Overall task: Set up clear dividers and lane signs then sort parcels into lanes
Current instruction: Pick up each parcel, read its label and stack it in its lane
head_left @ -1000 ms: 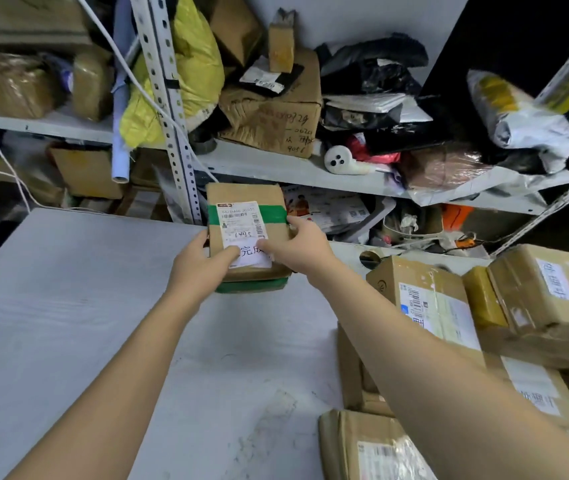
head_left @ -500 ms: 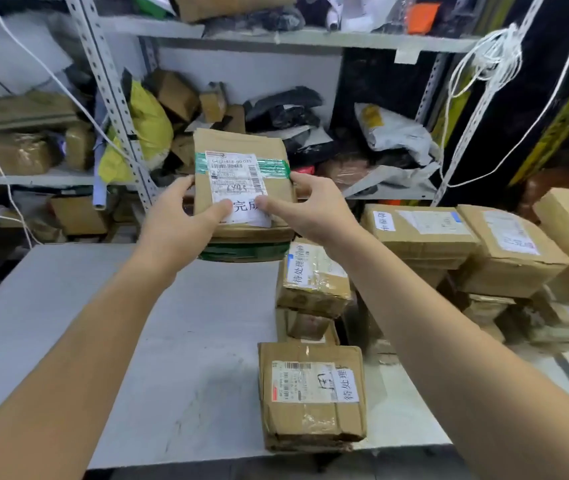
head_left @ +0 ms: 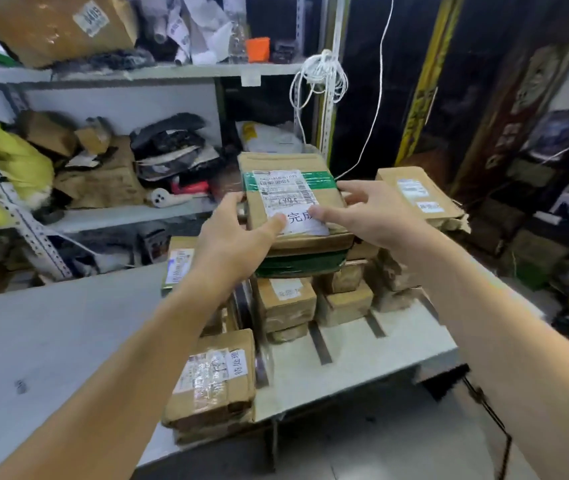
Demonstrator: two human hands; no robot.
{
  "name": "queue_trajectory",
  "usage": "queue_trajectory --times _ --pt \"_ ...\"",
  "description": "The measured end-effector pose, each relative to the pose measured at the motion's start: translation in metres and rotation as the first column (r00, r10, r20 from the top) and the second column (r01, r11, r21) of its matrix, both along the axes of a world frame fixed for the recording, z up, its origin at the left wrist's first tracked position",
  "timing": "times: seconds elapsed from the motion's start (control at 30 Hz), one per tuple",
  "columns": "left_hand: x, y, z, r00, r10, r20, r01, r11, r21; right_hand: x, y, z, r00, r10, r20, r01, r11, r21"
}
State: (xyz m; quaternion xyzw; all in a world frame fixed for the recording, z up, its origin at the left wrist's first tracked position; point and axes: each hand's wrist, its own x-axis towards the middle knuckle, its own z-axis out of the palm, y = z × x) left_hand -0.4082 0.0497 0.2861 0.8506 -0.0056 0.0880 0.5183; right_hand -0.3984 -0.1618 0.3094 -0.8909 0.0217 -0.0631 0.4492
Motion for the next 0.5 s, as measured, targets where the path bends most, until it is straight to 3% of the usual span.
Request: queue_trajectory --times 0.33,0.5 --pt "0.01 -0.107 -0.066 0.944 -0.287 -0.16 0.286 0.958 -0.026 -0.031 -0.108 -0.057 0.968 -0.168 -0.188 0.18 0.982 0.049" --pt "0.002 -0.145 -0.114 0.936 -0.249 -0.247 0.253 0.967 -0.015 -0.035 -0.148 -0.105 0.952 -0.15 -0.267 0.163 0.986 0.027"
